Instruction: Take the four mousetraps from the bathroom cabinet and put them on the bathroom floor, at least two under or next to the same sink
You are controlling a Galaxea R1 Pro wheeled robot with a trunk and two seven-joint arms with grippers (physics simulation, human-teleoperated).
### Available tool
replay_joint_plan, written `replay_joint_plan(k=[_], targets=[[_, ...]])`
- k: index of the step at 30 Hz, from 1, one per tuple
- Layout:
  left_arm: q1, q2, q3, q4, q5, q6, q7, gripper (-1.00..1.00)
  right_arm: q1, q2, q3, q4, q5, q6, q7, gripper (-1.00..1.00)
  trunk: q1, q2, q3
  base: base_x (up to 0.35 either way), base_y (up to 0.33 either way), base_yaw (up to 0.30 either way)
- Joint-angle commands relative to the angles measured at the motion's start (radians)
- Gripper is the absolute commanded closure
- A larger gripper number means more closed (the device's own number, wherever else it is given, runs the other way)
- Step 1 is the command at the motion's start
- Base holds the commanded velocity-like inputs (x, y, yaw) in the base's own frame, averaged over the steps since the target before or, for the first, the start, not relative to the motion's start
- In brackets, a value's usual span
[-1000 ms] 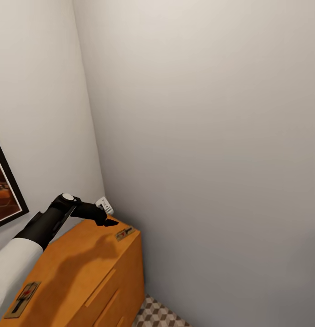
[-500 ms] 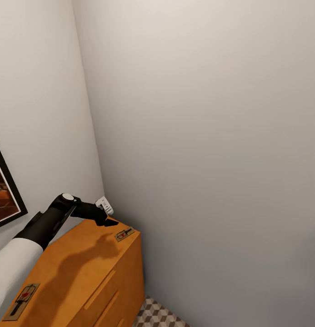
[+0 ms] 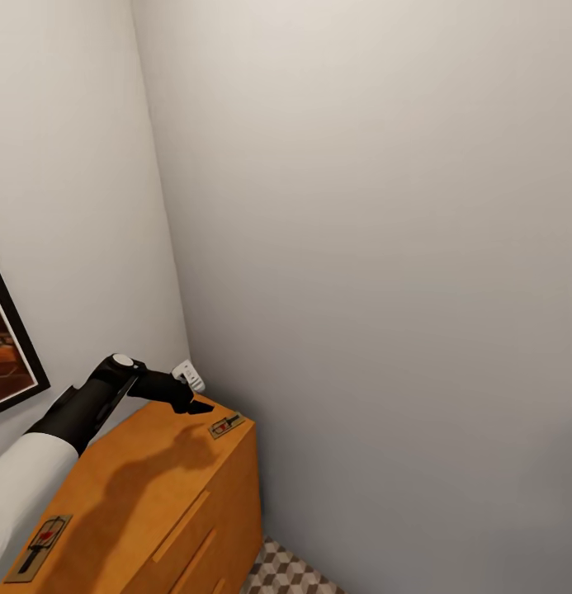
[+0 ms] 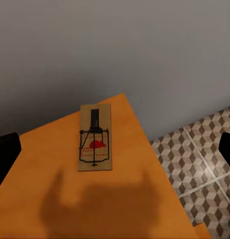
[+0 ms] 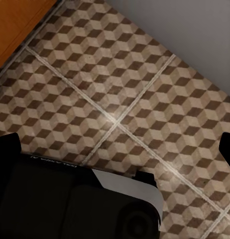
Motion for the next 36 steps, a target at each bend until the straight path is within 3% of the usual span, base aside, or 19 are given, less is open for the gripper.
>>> replay_joint_plan(k=[1, 27, 36], targets=[[0.0, 0.001, -0.001, 0.0, -0.002, 0.009, -0.003, -1.0, -0.001, 0.0, 0.004, 0.001, -0.005, -0.004, 0.003, -1.0, 0.0, -0.001, 0.0, 0.0, 0.0, 0.0], [0.0, 0.001, 0.002, 0.016, -0.002, -0.017, -0.002, -1.0, -0.001, 0.001, 0.004, 0.001, -0.005, -0.004, 0.004, -1.0, 0.0, -0.001, -0.001, 0.0, 0.0, 0.0], [0.0, 0.001, 0.002, 0.014, -0.002, -0.017, -0.002, -1.0, -0.001, 0.011, 0.004, 0.001, -0.005, -0.004, 0.003, -1.0, 0.0, -0.001, -0.011, 0.0, 0.0, 0.0]])
